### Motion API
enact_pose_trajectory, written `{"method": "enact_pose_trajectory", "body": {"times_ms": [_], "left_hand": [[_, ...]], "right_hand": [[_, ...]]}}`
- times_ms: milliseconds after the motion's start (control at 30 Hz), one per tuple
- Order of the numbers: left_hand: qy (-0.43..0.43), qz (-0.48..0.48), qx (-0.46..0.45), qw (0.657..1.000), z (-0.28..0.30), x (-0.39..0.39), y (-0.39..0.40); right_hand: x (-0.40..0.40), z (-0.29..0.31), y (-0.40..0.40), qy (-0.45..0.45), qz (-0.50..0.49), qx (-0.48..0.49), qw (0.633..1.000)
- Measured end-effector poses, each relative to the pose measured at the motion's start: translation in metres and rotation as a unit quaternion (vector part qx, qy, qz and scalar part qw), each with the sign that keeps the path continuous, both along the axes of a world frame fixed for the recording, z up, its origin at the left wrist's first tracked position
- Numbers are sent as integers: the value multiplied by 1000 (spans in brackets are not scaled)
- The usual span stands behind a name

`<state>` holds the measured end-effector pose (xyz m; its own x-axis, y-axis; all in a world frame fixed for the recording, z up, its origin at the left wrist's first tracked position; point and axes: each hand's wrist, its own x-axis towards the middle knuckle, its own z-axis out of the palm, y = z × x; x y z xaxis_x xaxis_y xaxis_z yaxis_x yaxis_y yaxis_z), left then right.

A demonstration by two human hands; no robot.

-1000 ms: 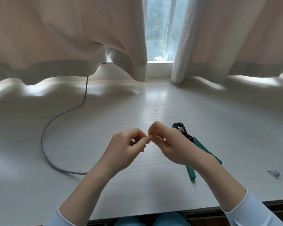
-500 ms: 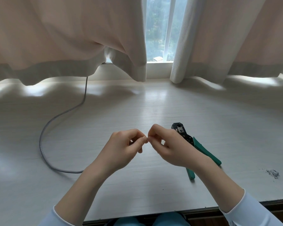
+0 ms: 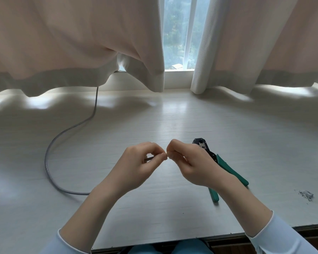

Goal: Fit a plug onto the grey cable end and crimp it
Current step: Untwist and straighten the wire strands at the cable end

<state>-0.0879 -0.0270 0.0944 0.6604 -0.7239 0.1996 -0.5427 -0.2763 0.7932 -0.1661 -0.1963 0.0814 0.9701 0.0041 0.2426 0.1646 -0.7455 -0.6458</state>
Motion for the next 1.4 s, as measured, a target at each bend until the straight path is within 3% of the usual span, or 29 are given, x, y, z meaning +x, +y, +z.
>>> {"method": "enact_pose_trajectory", "body": {"times_ms": [233,367,500,633,733,933,1200,1400], "left_hand": [[49,19,2,999,1,3,-1],[54,44,2,998,-2,4,0],[55,54,8,997,-2,5,1],[56,52,13,997,-3,6,1],[56,46,16,997,-4,7,1],[64,31,26,997,-4,8,2],[51,4,39,998,-6,10,2],[-43,49,100,993,-9,12,1]], "right_hand": [[3,0,7,80,2,71,994],[5,-1,6,74,-19,141,987],[7,-7,3,66,-97,268,956],[4,-13,7,76,-96,325,938],[2,-16,13,82,-56,307,947],[6,-17,19,20,-50,178,983],[6,-20,21,-6,-77,187,979],[7,-24,22,-28,-99,126,987]]}}
